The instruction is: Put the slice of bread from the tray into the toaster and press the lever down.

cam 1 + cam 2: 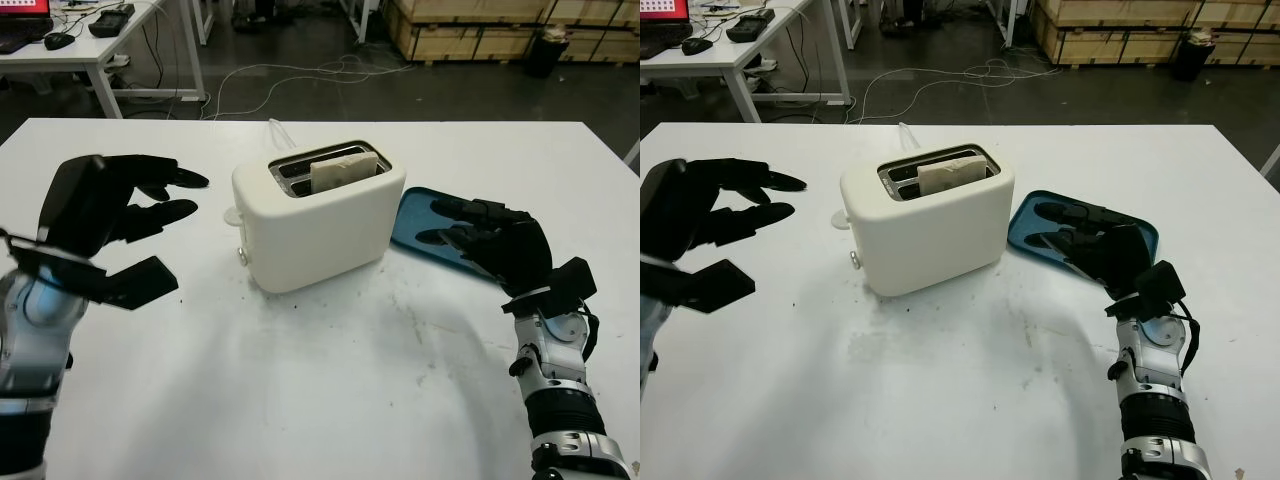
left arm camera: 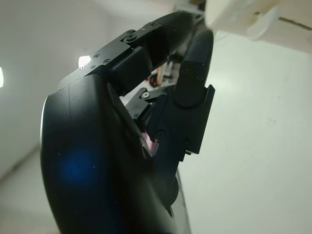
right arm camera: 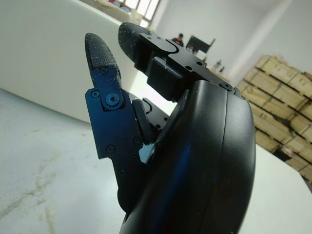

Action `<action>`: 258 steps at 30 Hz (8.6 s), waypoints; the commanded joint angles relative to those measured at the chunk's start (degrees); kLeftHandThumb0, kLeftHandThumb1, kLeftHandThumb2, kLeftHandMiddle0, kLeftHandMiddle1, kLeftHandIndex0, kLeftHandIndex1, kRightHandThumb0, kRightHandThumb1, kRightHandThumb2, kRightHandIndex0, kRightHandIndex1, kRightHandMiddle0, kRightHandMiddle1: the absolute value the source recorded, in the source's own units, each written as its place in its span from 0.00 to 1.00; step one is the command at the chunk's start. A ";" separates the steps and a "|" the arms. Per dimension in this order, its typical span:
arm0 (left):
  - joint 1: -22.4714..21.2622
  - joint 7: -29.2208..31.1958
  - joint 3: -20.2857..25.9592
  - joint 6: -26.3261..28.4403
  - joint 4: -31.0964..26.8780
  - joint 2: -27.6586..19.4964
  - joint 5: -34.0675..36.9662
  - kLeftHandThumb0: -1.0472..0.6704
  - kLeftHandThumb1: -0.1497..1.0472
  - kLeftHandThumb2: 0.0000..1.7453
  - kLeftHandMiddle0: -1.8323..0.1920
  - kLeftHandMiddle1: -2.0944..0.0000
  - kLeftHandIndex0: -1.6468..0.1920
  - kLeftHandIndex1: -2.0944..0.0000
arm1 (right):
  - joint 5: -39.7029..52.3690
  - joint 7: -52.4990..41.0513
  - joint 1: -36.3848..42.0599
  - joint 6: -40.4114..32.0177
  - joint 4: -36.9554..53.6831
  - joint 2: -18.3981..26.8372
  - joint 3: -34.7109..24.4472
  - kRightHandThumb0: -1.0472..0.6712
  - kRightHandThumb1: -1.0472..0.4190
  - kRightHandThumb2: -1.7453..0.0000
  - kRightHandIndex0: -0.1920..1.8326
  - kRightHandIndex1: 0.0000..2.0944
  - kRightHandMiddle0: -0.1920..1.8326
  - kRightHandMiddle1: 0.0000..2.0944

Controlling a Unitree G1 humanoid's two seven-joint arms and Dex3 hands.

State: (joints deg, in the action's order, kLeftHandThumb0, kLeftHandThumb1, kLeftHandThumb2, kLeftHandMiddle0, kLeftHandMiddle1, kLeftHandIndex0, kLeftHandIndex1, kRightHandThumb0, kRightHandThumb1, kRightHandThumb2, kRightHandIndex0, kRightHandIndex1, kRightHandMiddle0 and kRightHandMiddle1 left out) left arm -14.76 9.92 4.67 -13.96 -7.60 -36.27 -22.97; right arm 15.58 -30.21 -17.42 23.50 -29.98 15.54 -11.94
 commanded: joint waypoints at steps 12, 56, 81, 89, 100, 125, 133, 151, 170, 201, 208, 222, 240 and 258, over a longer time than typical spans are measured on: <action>-8.58 -0.69 -6.65 -6.35 10.55 -3.99 -8.43 0.40 0.79 0.00 0.32 0.54 0.17 0.94 | -0.35 1.57 -0.19 0.02 1.42 -0.02 -0.45 0.33 0.12 1.00 0.68 0.03 0.63 0.00; -12.89 -12.19 -12.61 -15.88 23.00 -5.03 -17.48 0.42 0.78 0.00 0.40 0.27 0.21 0.99 | -4.35 5.71 -0.07 0.45 1.53 0.29 1.36 0.33 0.15 1.00 0.69 0.01 0.64 0.00; -13.14 -9.84 -12.81 -15.03 23.29 -4.59 -15.46 0.42 0.76 0.00 0.37 0.39 0.17 0.99 | -4.37 6.21 0.00 1.24 1.31 0.35 1.17 0.32 0.13 1.00 0.69 0.00 0.64 0.00; -14.00 -10.25 -13.55 -16.10 24.44 -3.83 -15.42 0.43 0.75 0.00 0.37 0.36 0.17 0.99 | -4.10 6.03 -0.03 1.07 1.63 0.40 1.12 0.33 0.13 1.00 0.70 0.01 0.65 0.00; -15.64 -10.90 -14.86 -16.98 25.98 -3.30 -15.90 0.45 0.72 0.00 0.39 0.30 0.17 0.99 | -4.18 6.33 0.20 0.84 2.11 0.55 0.99 0.33 0.14 1.00 0.69 0.00 0.64 0.00; -16.46 -9.56 -15.53 -16.18 26.32 -4.12 -17.11 0.45 0.74 0.00 0.38 0.34 0.16 1.00 | -3.83 5.98 0.36 0.48 2.78 0.71 0.84 0.33 0.14 1.00 0.69 0.00 0.65 0.00; -16.64 -13.14 -21.51 -12.68 34.30 -0.04 -23.17 0.51 0.71 0.00 0.44 0.25 0.17 1.00 | -1.96 4.10 0.41 -0.83 2.58 1.28 0.01 0.32 0.14 1.00 0.70 0.01 0.65 0.00; -6.62 -21.08 -35.68 -5.02 29.91 8.19 -29.36 0.48 0.79 0.00 0.46 0.29 0.20 0.99 | -3.79 4.16 0.59 -1.95 2.58 2.85 1.24 0.30 0.14 1.00 0.71 0.01 0.65 0.00; -24.17 -23.86 -37.22 -19.31 34.76 -0.56 -30.51 0.43 0.67 0.00 0.36 0.46 0.11 0.98 | -3.79 5.00 0.72 -1.12 1.52 2.73 1.18 0.30 0.14 1.00 0.72 0.02 0.65 0.00; -18.66 -29.31 -44.68 -11.63 57.39 23.31 -24.95 0.48 0.82 0.00 0.47 0.35 0.22 1.00 | -3.93 5.21 1.24 -1.77 0.95 4.05 0.58 0.30 0.14 1.00 0.72 0.02 0.65 0.00; -18.85 -31.94 -44.25 -13.82 58.66 22.74 -24.46 0.49 0.80 0.00 0.49 0.23 0.22 0.99 | -3.94 5.09 1.22 -1.52 0.93 3.58 0.83 0.31 0.14 1.00 0.73 0.02 0.66 0.00; -13.40 -32.39 -37.58 -9.90 38.26 13.54 -18.76 0.45 0.80 0.00 0.48 0.20 0.21 1.00 | -4.10 5.88 1.76 -2.12 1.57 2.71 1.30 0.29 0.14 1.00 0.71 0.02 0.65 0.00; -9.27 -36.52 -30.62 -5.53 29.20 9.75 -19.57 0.45 0.79 0.00 0.46 0.22 0.18 0.98 | -4.18 6.49 0.78 -2.62 0.85 1.09 1.99 0.29 0.15 1.00 0.67 0.00 0.64 0.00; 0.88 -36.44 -14.96 3.15 10.85 9.18 -18.67 0.41 0.84 0.00 0.46 0.27 0.23 1.00 | -3.51 6.44 0.18 -2.15 -0.16 -0.17 2.04 0.31 0.16 1.00 0.67 0.00 0.63 0.01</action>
State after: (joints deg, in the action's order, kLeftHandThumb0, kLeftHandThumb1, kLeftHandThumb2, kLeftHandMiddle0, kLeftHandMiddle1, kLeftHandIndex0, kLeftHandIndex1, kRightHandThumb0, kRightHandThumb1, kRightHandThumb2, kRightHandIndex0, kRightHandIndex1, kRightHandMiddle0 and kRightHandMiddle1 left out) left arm -14.11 -27.03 -10.61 -11.18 4.68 -27.69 -40.89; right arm 11.86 -23.76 -16.41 21.56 -29.93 15.90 -9.93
